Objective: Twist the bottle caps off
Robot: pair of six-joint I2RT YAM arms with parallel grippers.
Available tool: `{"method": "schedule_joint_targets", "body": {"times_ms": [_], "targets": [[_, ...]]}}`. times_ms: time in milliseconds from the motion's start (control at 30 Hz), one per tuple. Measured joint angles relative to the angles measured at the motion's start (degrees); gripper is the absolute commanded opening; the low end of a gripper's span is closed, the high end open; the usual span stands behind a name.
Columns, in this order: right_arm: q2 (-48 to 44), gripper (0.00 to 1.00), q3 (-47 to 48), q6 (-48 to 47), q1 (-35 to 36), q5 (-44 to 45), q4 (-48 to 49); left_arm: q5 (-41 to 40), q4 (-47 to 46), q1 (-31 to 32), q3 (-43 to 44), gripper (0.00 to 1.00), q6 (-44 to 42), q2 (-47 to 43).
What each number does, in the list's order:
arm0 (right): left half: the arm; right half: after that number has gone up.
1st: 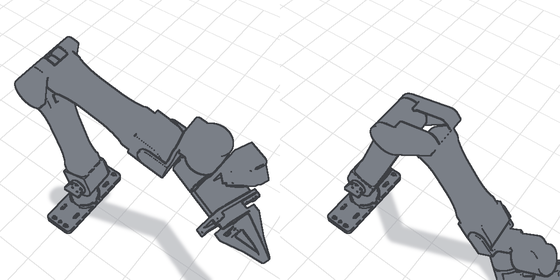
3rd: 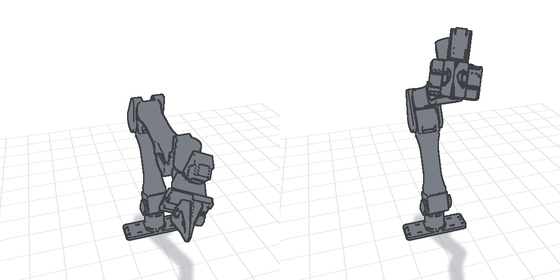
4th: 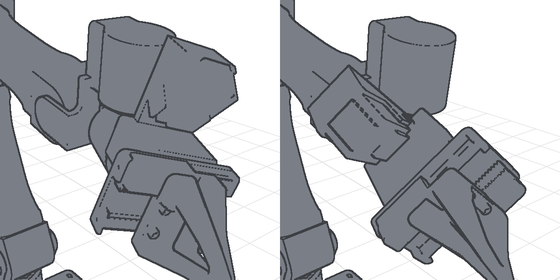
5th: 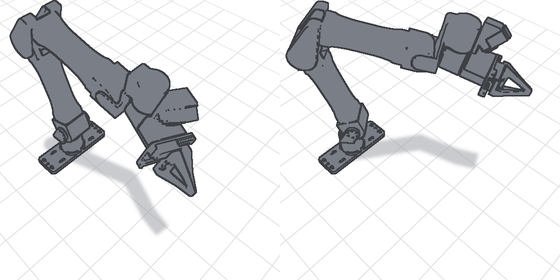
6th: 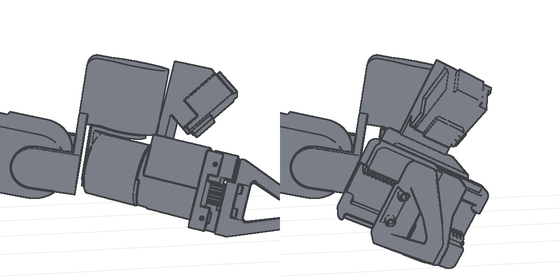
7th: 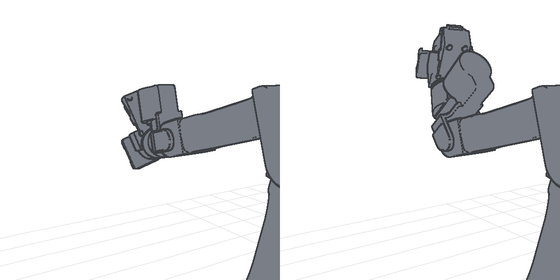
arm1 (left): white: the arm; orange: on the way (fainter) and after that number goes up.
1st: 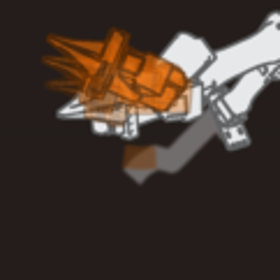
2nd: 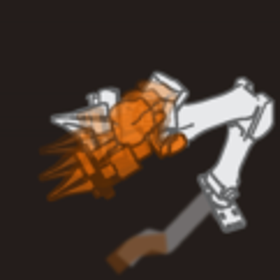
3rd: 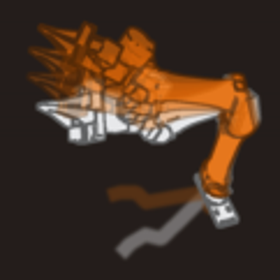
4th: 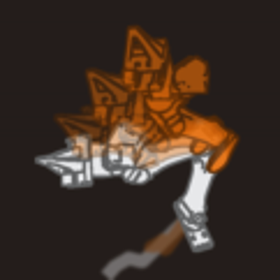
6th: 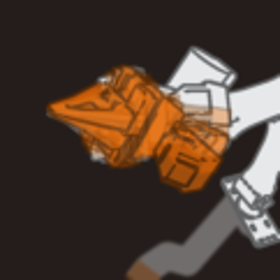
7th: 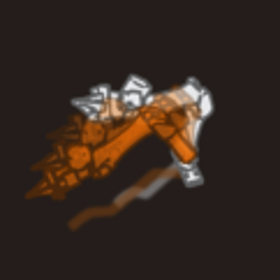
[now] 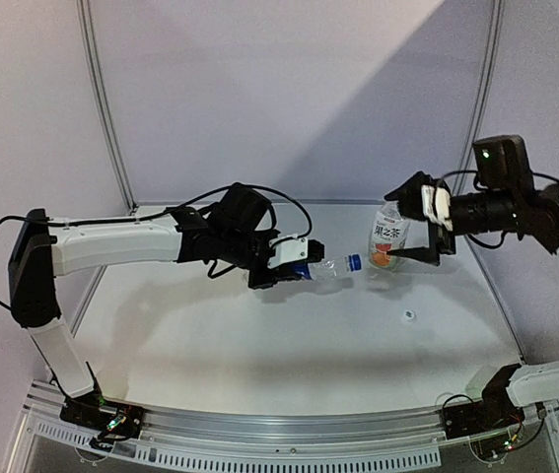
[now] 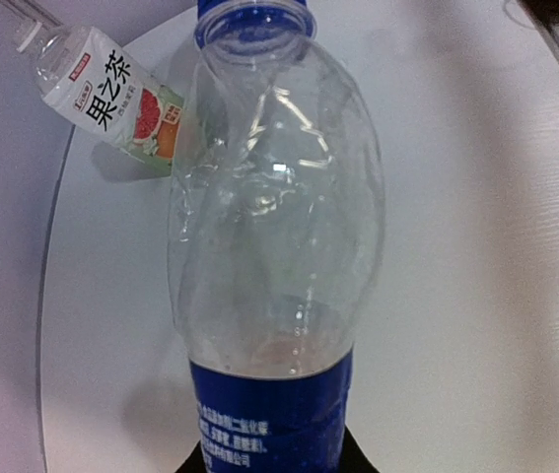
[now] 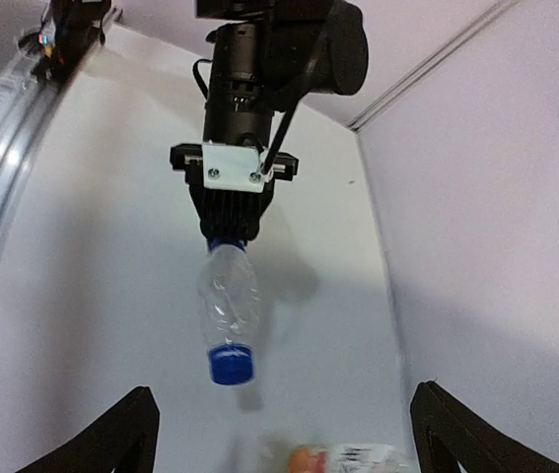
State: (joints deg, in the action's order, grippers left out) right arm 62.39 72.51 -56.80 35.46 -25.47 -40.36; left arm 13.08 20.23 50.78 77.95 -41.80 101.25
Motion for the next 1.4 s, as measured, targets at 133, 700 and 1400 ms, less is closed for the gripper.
{"method": "schedule_joint_targets", "body": {"times_ms": [133, 700, 1400], "targets": [[13.11, 0.84, 10.69, 20.44, -2.49, -8.48, -9.62, -2.71, -1.60, -0.07, -0.81, 0.00, -0.44, -0.52], [28.68, 0.64, 0.79, 75.49, -13.35, -40.00, -0.50, -6.05, -5.03, 0.28, -1.20, 0.00, -2.78, -2.78], [30.82, 0.00, 5.07, 77.42, -13.44, -40.26, -0.37, -6.03, -6.67, 0.46, -1.09, 0.00, -1.62, -2.78]]}}
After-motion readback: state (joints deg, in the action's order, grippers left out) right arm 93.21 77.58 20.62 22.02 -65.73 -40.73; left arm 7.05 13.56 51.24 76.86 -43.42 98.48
